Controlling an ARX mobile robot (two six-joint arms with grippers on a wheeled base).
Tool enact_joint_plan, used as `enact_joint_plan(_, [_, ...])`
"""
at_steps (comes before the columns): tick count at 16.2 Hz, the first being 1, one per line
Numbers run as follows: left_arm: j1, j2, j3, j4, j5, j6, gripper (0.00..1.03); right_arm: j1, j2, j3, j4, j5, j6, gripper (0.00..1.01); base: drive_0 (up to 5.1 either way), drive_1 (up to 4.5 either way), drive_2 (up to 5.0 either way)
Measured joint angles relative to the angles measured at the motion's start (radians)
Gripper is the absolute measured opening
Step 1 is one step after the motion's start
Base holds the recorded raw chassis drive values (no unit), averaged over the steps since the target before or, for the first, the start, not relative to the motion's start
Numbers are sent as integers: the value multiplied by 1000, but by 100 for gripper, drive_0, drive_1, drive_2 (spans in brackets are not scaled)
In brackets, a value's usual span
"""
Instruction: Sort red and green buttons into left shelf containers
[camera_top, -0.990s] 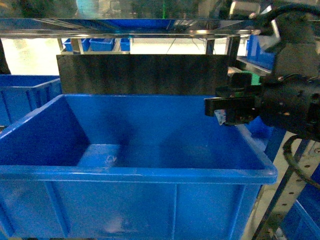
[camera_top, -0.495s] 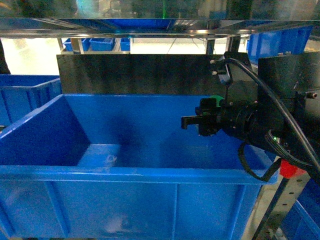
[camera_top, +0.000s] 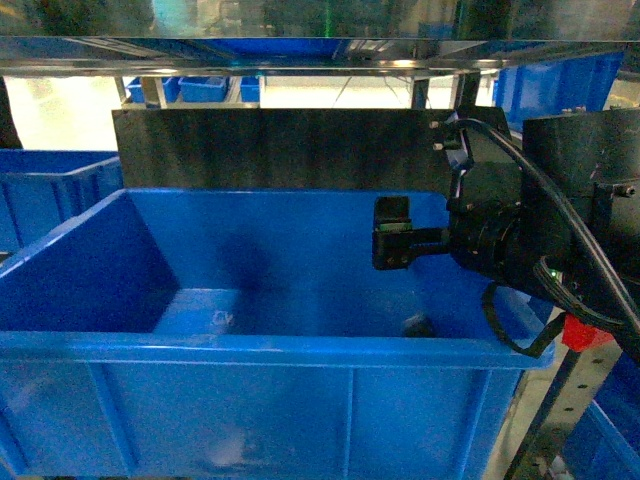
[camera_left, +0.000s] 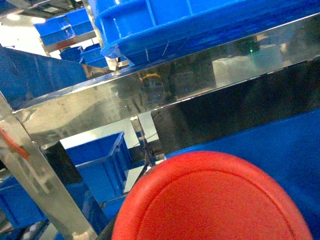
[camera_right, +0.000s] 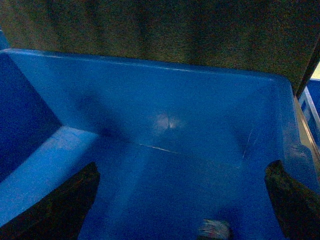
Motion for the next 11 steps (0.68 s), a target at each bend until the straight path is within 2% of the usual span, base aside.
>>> enact_joint_plan(2, [-2, 1, 0, 3, 2, 0, 25, 0, 0, 0, 0, 0, 0, 98, 0, 0, 0])
enact_joint_plan(5, [-35, 128, 29, 9, -3, 24, 25, 0, 0, 0, 1, 0, 0, 98, 0, 0, 0])
enact_joint_plan(6, [-50, 199, 44, -4, -5, 48, 25, 0, 0, 0, 1, 0, 0, 98, 0, 0, 0])
enact_joint_plan(8, [-58, 329, 70, 77, -3, 101, 25, 0, 0, 0, 2, 0, 0, 98, 0, 0, 0])
enact_joint_plan(11, [-115, 521, 137, 166, -55, 191, 25, 0, 0, 0, 0, 0, 0, 98, 0, 0, 0])
